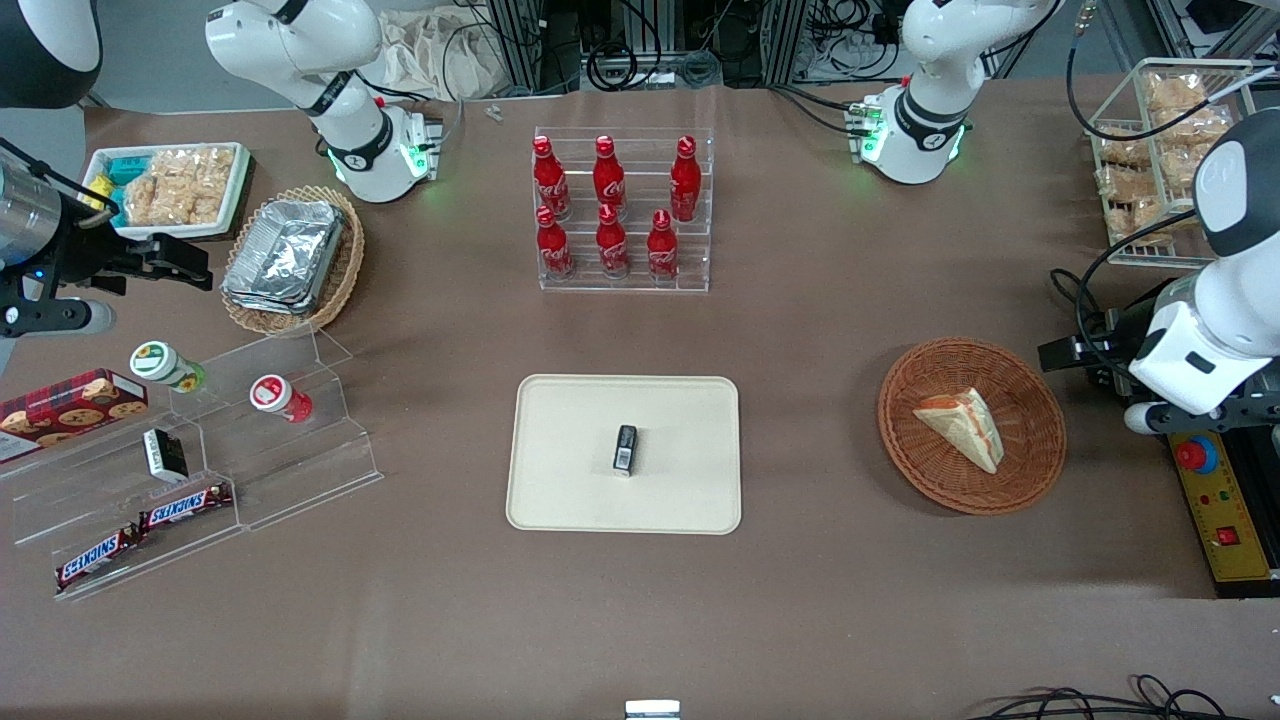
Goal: Place sandwich from basket to tray
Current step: 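Move the left gripper over the sandwich in the wicker basket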
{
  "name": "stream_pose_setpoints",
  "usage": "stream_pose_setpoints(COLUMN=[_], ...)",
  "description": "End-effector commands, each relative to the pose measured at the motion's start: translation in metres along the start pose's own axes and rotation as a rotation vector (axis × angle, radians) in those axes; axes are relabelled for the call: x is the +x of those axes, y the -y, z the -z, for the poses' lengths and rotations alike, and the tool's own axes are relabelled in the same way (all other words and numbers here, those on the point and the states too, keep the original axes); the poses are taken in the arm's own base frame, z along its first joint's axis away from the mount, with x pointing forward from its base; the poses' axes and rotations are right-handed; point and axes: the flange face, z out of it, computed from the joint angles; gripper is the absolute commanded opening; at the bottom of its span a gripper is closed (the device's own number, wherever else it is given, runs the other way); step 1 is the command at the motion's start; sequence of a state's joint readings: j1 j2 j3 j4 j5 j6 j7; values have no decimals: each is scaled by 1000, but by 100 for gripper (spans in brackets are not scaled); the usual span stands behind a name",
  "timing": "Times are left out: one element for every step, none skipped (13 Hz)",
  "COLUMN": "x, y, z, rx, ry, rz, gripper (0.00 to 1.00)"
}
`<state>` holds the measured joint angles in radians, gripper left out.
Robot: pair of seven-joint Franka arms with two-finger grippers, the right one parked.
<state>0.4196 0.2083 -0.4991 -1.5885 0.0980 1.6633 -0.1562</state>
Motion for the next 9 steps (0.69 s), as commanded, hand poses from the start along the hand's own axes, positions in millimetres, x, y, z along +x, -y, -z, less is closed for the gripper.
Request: stream_pose_setpoints(x=[-6,-6,-6,-6,-7,-8,-8,-7,-8], y=[2,2,2,1,1,1,0,0,-3], z=[9,9,9,6,2,-6,-13,-24,-37], rx=[-8,-9,-8,-9,-9,-7,-7,-3,-1], ry=[0,1,1,7,20,36,44,47,46], rz=[-15,-15,-13,-10,-11,-11,-11,-7,0], gripper=[99,99,99,99,99,99,99,99,99])
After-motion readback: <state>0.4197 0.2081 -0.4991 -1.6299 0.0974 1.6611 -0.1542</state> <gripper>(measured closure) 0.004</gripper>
